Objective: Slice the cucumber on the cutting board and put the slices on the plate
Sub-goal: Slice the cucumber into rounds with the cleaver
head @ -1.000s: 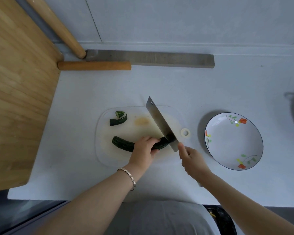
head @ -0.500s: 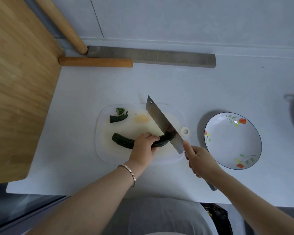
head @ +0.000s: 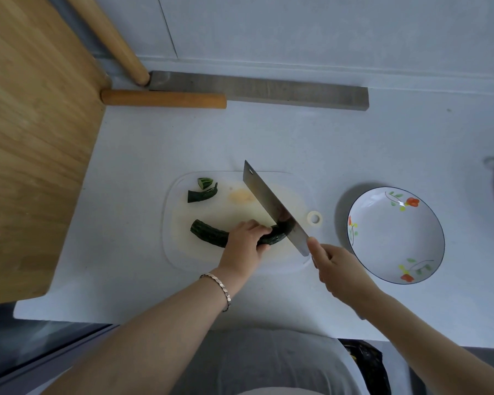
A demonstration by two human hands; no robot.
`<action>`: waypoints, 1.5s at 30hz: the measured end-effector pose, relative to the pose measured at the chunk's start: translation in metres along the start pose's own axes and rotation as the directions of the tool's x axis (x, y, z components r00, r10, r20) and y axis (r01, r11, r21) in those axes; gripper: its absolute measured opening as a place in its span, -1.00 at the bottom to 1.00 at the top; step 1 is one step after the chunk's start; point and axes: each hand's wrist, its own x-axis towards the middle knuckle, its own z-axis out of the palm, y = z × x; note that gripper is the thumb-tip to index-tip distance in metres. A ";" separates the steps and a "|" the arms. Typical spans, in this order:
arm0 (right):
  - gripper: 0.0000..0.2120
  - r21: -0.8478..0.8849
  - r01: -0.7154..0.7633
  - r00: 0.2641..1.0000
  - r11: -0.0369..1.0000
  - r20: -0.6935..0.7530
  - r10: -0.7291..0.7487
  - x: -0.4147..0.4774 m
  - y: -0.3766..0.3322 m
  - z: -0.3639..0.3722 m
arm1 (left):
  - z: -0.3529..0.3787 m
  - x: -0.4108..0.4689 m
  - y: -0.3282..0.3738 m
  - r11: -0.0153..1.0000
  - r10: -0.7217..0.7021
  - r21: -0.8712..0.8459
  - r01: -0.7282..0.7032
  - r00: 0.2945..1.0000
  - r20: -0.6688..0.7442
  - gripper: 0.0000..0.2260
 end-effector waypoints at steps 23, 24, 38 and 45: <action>-0.56 0.132 -0.046 0.999 0.990 0.005 0.046 0.013 0.010 0.003 | -0.002 -0.001 0.002 0.999 0.008 -0.034 -0.009 1.000 -0.011 -0.72; -0.55 0.130 -0.033 0.999 0.991 0.011 0.032 0.011 0.009 0.000 | -0.002 -0.002 0.002 1.000 0.015 -0.027 -0.015 1.000 -0.013 -0.71; -0.53 -0.117 0.031 0.999 0.993 -0.021 -0.033 0.006 -0.002 0.004 | -0.004 -0.001 0.004 1.000 -0.001 0.016 0.001 1.000 0.010 -0.72; -0.55 -0.048 -0.022 1.000 0.999 -0.003 0.022 0.025 0.002 0.018 | -0.006 -0.003 0.006 0.999 -0.034 -0.015 0.034 0.999 -0.012 -0.79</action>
